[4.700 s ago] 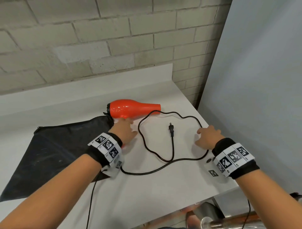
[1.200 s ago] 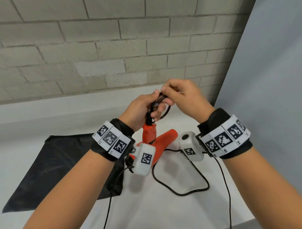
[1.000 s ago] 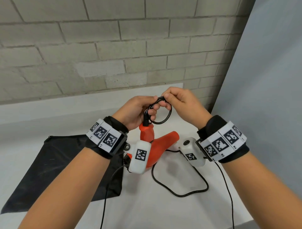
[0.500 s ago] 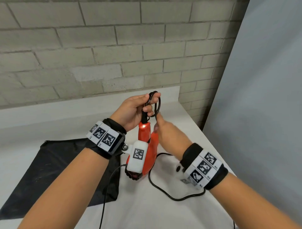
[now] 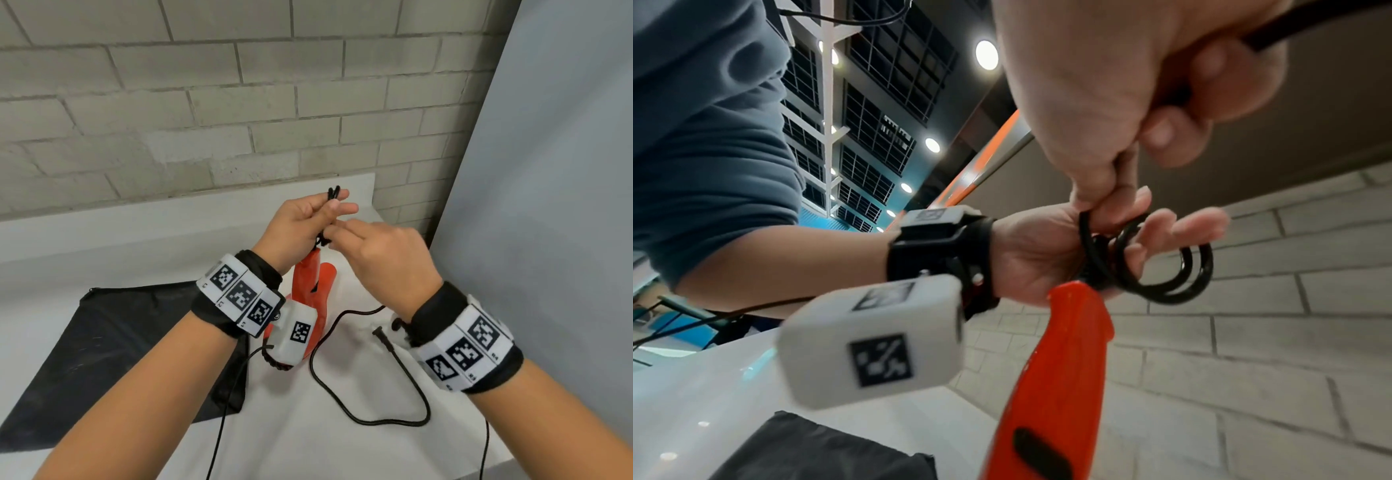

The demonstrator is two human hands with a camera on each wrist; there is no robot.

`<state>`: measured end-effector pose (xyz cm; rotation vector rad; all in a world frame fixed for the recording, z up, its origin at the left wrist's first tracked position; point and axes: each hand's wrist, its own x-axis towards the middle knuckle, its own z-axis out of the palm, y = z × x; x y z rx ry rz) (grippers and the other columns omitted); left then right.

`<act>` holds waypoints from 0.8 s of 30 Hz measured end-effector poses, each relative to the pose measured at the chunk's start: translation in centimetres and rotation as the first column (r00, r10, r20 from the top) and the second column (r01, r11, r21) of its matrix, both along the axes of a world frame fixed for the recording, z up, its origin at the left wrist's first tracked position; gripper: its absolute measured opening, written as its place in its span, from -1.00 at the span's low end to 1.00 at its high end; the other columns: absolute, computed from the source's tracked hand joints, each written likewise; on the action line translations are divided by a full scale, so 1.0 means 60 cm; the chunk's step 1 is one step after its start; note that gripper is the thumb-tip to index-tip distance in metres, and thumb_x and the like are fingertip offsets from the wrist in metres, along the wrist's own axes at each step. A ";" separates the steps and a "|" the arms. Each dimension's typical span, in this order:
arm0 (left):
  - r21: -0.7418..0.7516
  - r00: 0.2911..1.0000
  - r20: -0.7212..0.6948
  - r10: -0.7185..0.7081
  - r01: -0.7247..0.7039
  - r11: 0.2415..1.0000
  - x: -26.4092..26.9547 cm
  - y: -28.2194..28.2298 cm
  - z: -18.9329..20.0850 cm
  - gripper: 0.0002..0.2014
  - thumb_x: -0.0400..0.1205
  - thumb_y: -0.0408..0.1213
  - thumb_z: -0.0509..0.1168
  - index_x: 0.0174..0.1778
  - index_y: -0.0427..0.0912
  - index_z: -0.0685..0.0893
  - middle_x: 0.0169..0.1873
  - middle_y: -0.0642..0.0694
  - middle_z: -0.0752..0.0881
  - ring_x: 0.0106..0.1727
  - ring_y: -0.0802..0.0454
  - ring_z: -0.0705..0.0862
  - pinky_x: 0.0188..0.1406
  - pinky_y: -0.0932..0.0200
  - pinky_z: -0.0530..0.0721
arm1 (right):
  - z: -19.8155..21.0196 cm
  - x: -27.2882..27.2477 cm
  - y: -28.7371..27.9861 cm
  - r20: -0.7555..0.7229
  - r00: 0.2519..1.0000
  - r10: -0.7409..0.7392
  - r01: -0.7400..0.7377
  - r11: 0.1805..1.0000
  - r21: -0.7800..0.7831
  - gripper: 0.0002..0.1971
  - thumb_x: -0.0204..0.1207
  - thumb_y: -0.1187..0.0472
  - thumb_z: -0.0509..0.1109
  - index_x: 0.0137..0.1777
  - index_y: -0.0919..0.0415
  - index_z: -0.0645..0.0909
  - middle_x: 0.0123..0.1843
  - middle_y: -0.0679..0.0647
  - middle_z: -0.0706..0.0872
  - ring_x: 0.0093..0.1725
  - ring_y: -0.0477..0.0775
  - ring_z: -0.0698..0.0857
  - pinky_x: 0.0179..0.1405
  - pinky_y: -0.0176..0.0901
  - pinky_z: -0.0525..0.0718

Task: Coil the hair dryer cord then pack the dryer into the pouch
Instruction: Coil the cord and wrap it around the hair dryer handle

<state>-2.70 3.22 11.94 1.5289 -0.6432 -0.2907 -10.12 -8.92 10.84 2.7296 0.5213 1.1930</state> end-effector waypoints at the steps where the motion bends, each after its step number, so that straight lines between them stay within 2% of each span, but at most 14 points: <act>1: 0.040 0.999 0.034 0.008 -0.009 0.999 -0.003 -0.003 0.003 -0.69 0.70 -0.29 0.02 0.00 -0.32 0.67 -0.09 -0.16 0.69 -0.20 0.22 0.69 -0.11 0.44 0.64 | 0.010 0.003 -0.002 0.028 0.999 0.034 -0.035 0.999 0.020 -0.82 0.35 0.25 0.48 -0.03 0.13 0.71 -0.30 -0.02 0.77 -0.58 0.07 0.63 -0.73 -0.33 0.41; 2: 0.082 0.997 0.073 0.027 -0.033 0.996 -0.006 -0.002 0.006 -0.60 0.72 -0.25 -0.03 -0.20 -0.27 0.68 -0.25 -0.20 0.70 -0.28 0.18 0.67 -0.20 0.45 0.61 | 0.020 0.009 -0.001 0.039 0.997 0.063 -0.065 0.997 0.049 -0.81 0.39 0.25 0.44 0.00 0.16 0.71 -0.30 0.01 0.76 -0.57 0.09 0.63 -0.72 -0.30 0.44; 4: 0.133 0.995 0.073 0.062 -0.071 0.989 -0.009 0.001 0.013 -0.44 0.73 -0.14 -0.13 -0.44 -0.15 0.66 -0.56 -0.06 0.70 -0.45 0.17 0.65 -0.35 0.41 0.62 | 0.044 0.017 0.003 0.020 0.996 0.088 -0.090 0.985 0.144 -0.78 0.44 0.16 0.31 0.02 0.17 0.68 -0.26 0.07 0.73 -0.55 0.14 0.63 -0.68 -0.25 0.47; 5: 0.132 0.998 0.034 0.047 -0.051 0.990 -0.008 0.003 0.014 -0.39 0.73 -0.07 -0.16 -0.49 -0.10 0.67 -0.64 -0.03 0.68 -0.50 0.15 0.63 -0.36 0.35 0.63 | 0.056 0.023 0.003 -0.020 0.996 0.088 -0.082 0.974 0.211 -0.76 0.44 0.11 0.28 0.02 0.17 0.66 -0.21 0.09 0.73 -0.48 0.16 0.66 -0.61 -0.20 0.50; 7: 0.115 0.999 -0.018 -0.035 0.036 0.993 -0.003 0.007 0.012 -0.37 0.71 -0.02 -0.19 -0.52 -0.12 0.64 -0.71 0.01 0.61 -0.58 0.13 0.53 -0.41 0.30 0.57 | 0.072 0.041 -0.007 -0.242 0.960 0.143 -0.034 0.914 0.405 -0.75 0.48 0.06 0.31 0.06 0.16 0.63 -0.07 0.06 0.75 -0.18 0.13 0.72 -0.30 -0.08 0.62; 8: 0.094 0.996 -0.047 -0.075 0.080 0.992 0.000 0.009 0.011 -0.40 0.72 -0.04 -0.17 -0.50 -0.15 0.59 -0.72 0.04 0.54 -0.62 0.14 0.46 -0.45 0.30 0.52 | 0.074 0.051 -0.015 -0.361 0.907 0.215 -0.006 0.865 0.501 -0.76 0.50 0.05 0.32 0.05 0.18 0.63 -0.06 0.05 0.76 -0.09 0.06 0.71 -0.15 -0.07 0.63; 9: 0.061 0.990 -0.089 -0.109 0.115 0.992 0.001 0.010 0.011 -0.47 0.72 -0.07 -0.15 -0.45 -0.17 0.54 -0.71 0.07 0.49 -0.65 0.15 0.39 -0.48 0.32 0.47 | 0.073 0.058 -0.021 -0.442 0.848 0.293 0.014 0.821 0.571 -0.78 0.53 0.07 0.32 0.02 0.21 0.64 -0.13 0.03 0.76 -0.10 -0.07 0.70 -0.10 -0.15 0.62; 11: 0.006 0.975 -0.158 -0.157 0.159 0.987 0.000 0.011 0.015 -0.60 0.72 -0.14 -0.09 -0.35 -0.19 0.49 -0.70 0.10 0.44 -0.68 0.18 0.29 -0.53 0.32 0.38 | 0.065 0.064 -0.027 -0.504 0.768 0.395 0.029 0.765 0.643 -0.80 0.59 0.14 0.25 -0.11 0.24 0.62 -0.34 -0.08 0.67 -0.35 -0.34 0.62 -0.30 -0.52 0.51; 13: -0.021 0.974 -0.175 -0.144 0.142 0.990 0.004 0.012 0.015 -0.62 0.71 -0.19 -0.05 -0.35 -0.21 0.52 -0.72 0.10 0.45 -0.70 0.20 0.26 -0.55 0.32 0.34 | 0.054 0.064 -0.033 -0.525 0.704 0.478 0.052 0.703 0.710 -0.77 0.64 0.18 0.16 -0.22 0.15 0.54 -0.39 -0.13 0.62 -0.55 -0.29 0.53 -0.52 -0.51 0.43; 15: -0.053 0.978 -0.171 -0.119 0.111 0.992 0.011 0.016 0.013 -0.63 0.70 -0.22 -0.02 -0.30 -0.27 0.58 -0.71 0.09 0.50 -0.70 0.21 0.29 -0.56 0.34 0.36 | 0.045 0.059 -0.038 -0.483 0.662 0.574 0.064 0.598 0.799 -0.75 0.66 0.22 0.12 -0.22 0.10 0.54 -0.34 -0.10 0.64 -0.61 -0.20 0.42 -0.58 -0.43 0.36; 17: -0.087 0.976 -0.178 -0.127 0.113 0.990 0.018 0.019 0.011 -0.62 0.70 -0.24 -0.02 -0.24 -0.32 0.63 -0.66 0.08 0.56 -0.67 0.23 0.36 -0.56 0.36 0.45 | 0.040 0.056 -0.041 -0.395 0.709 0.584 0.045 0.522 0.852 -0.77 0.65 0.29 0.14 -0.14 0.22 0.61 -0.35 -0.05 0.65 -0.60 -0.23 0.46 -0.54 -0.48 0.38; 20: -0.109 0.962 -0.217 -0.164 0.143 0.984 0.021 0.019 0.010 -0.63 0.70 -0.29 -0.04 -0.21 -0.34 0.63 -0.64 0.06 0.57 -0.68 0.22 0.36 -0.54 0.32 0.52 | 0.033 0.059 -0.039 -0.286 0.813 0.507 0.000 0.491 0.871 -0.78 0.60 0.31 0.22 -0.16 0.31 0.68 -0.43 -0.06 0.64 -0.45 -0.29 0.58 -0.34 -0.53 0.50; 22: -0.111 0.954 -0.233 -0.187 0.164 0.980 0.022 0.017 0.013 -0.62 0.69 -0.30 -0.06 -0.22 -0.34 0.62 -0.67 0.07 0.51 -0.69 0.20 0.31 -0.54 0.31 0.51 | 0.032 0.062 -0.038 -0.267 0.818 0.509 -0.006 0.472 0.882 -0.78 0.59 0.30 0.25 -0.18 0.28 0.72 -0.44 -0.04 0.65 -0.37 -0.21 0.58 -0.19 -0.40 0.54; 24: -0.081 0.956 -0.209 -0.207 0.194 0.978 0.021 0.017 0.016 -0.65 0.66 -0.26 -0.03 -0.24 -0.29 0.60 -0.70 0.11 0.44 -0.67 0.21 0.26 -0.52 0.32 0.48 | 0.034 0.064 -0.040 -0.269 0.814 0.514 -0.003 0.468 0.884 -0.78 0.58 0.31 0.26 -0.19 0.29 0.73 -0.44 -0.03 0.65 -0.36 -0.19 0.58 -0.15 -0.35 0.53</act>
